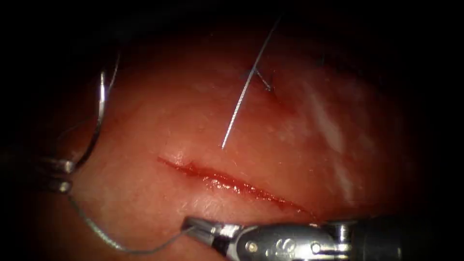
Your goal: Wound Closure
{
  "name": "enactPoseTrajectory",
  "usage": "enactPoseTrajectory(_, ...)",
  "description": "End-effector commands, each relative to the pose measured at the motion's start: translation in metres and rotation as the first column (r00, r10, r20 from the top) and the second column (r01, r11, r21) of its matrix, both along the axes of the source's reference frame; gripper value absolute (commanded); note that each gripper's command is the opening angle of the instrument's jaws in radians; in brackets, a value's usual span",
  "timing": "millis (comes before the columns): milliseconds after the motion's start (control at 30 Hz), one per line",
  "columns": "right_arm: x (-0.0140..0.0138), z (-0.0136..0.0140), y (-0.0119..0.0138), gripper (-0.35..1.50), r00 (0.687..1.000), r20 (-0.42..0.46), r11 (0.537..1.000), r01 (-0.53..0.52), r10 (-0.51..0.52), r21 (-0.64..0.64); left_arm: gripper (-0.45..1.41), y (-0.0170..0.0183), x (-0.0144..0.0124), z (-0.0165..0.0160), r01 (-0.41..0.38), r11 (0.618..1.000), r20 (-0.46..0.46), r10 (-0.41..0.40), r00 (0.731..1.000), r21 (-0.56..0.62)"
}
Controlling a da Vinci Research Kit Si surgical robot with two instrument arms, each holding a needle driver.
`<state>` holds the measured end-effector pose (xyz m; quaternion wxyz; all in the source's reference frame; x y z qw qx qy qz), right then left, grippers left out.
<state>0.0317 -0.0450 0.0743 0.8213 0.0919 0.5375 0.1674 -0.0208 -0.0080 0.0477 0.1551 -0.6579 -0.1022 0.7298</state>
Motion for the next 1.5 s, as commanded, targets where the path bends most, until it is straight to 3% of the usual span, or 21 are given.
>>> enactPoseTrajectory(33,-0.0003,-0.0010,-0.0016,-0.35,1.000,-0.005,1.000,0.005,-0.005,0.008,-0.45,-0.0001,-0.0004,0.0008,0.001,1.000,0.001,-0.001,1.000,-0.001)
enactPoseTrajectory(300,-0.0037,-0.0078,-0.0076,-0.35,0.999,-0.018,0.999,0.047,-0.047,0.006,-0.45,-0.0002,-0.0004,0.0008,-0.002,1.000,-0.001,0.002,1.000,-0.001)
enactPoseTrajectory(433,-0.0036,-0.0106,-0.0094,-0.35,0.998,-0.012,0.998,0.057,-0.057,0.010,-0.45,-0.0002,-0.0004,0.0008,-0.004,1.000,-0.003,0.004,1.000,-0.001)
enactPoseTrajectory(467,-0.0034,-0.0110,-0.0094,-0.20,0.998,-0.012,0.998,0.056,-0.056,0.013,-0.45,-0.0002,-0.0004,0.0008,-0.004,1.000,-0.003,0.004,1.000,-0.001)
enactPoseTrajectory(567,-0.0034,-0.0115,-0.0087,0.84,0.999,-0.012,0.999,0.042,-0.041,0.017,-0.45,-0.0002,-0.0004,0.0008,-0.004,1.000,-0.003,0.004,1.000,-0.001)
enactPoseTrajectory(633,-0.0040,-0.0112,-0.0075,1.25,1.000,0.003,1.000,-0.004,0.004,0.004,-0.45,-0.0002,-0.0003,0.0008,-0.005,1.000,-0.002,0.005,1.000,-0.001)
enactPoseTrajectory(667,-0.0045,-0.0109,-0.0070,1.30,1.000,0.008,1.000,-0.006,0.006,0.000,-0.45,-0.0002,-0.0002,0.0008,-0.006,1.000,-0.002,0.006,1.000,-0.001)
enactPoseTrajectory(833,-0.0075,-0.0081,-0.0046,1.28,1.000,0.007,1.000,-0.020,0.020,-0.021,-0.45,-0.0001,0.0000,0.0008,-0.007,1.000,-0.001,0.007,1.000,-0.001)
enactPoseTrajectory(933,-0.0077,-0.0057,-0.0029,1.23,0.999,0.017,0.998,-0.049,0.050,-0.030,-0.45,-0.0001,-0.0002,0.0009,-0.006,1.000,-0.002,0.006,1.000,-0.001)
enactPoseTrajectory(1200,-0.0023,-0.0005,0.0020,1.21,0.993,0.024,0.992,-0.112,0.114,-0.057,-0.45,-0.0002,-0.0001,0.0009,-0.007,1.000,-0.002,0.007,1.000,-0.002)
enactPoseTrajectory(1500,0.0008,0.0026,0.0033,1.18,0.993,0.015,0.991,-0.117,0.119,-0.065,-0.45,-0.0003,0.0001,0.0009,-0.008,1.000,-0.001,0.008,1.000,-0.002)
